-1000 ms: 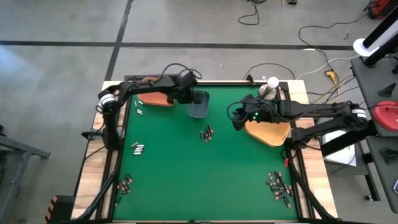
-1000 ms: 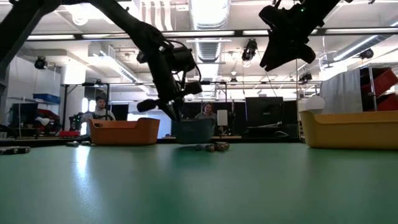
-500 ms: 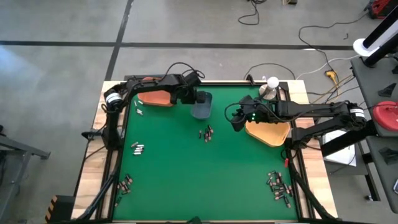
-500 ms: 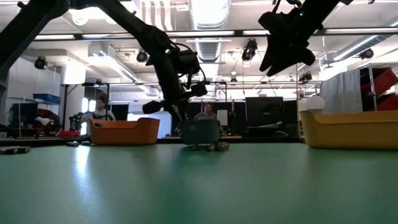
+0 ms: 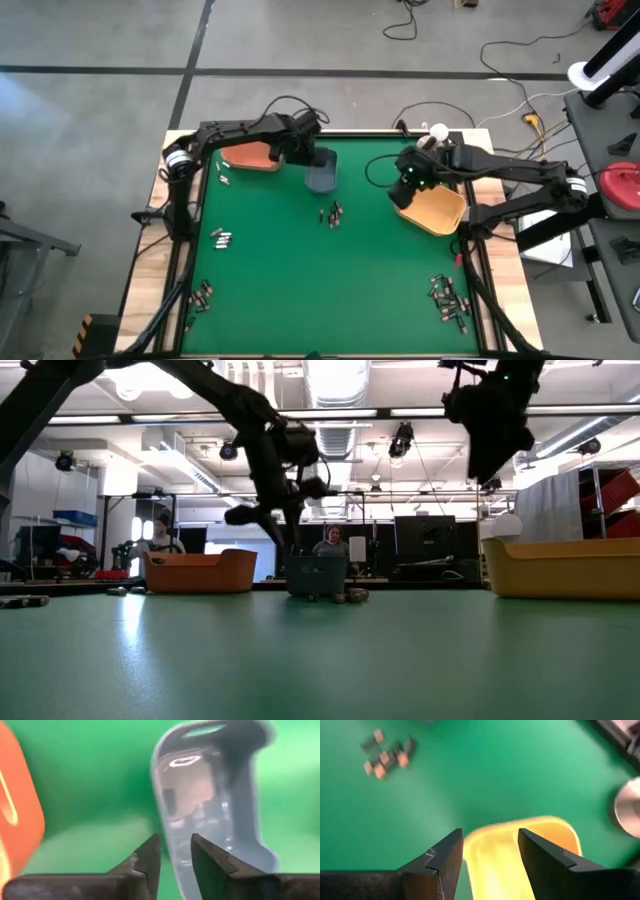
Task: Sort batteries
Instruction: Move the yellow bin to the top right of the table
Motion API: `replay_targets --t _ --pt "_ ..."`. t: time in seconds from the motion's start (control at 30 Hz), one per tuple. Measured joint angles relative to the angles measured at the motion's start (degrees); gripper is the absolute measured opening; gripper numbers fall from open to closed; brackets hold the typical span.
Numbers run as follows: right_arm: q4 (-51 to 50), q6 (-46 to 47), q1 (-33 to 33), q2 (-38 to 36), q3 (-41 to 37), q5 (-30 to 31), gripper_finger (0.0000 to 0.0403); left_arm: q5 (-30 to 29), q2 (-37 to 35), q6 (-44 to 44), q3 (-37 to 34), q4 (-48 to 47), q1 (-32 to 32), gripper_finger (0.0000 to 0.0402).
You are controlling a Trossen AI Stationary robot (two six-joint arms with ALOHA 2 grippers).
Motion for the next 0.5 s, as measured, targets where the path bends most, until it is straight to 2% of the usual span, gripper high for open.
replay_targets --t 0.13,0.3,0.37,0.5 --pt "-6.6 -1.7 -1.0 1.6 -0.9 -5.1 0.0178 -1.2 -1.5 5.0 4.4 -2.0 -0.6 0.0120" --pt "-5.4 1.9 -0.6 1.7 -8.6 -10.9 0.0183 -3.2 -4.5 12.8 8.7 -1.9 -2.8 0.0134" --pt "-5.3 4.2 -0.6 1.7 -10.9 -11.2 0.0184 -4.3 -6.1 16.4 10.3 -1.8 -3.8 0.0135" --pt "-3.0 5.6 -0.6 2.3 -13.1 -11.2 0.0177 -11.0 -9.7 23.9 13.5 -1.6 -5.4 0.0131"
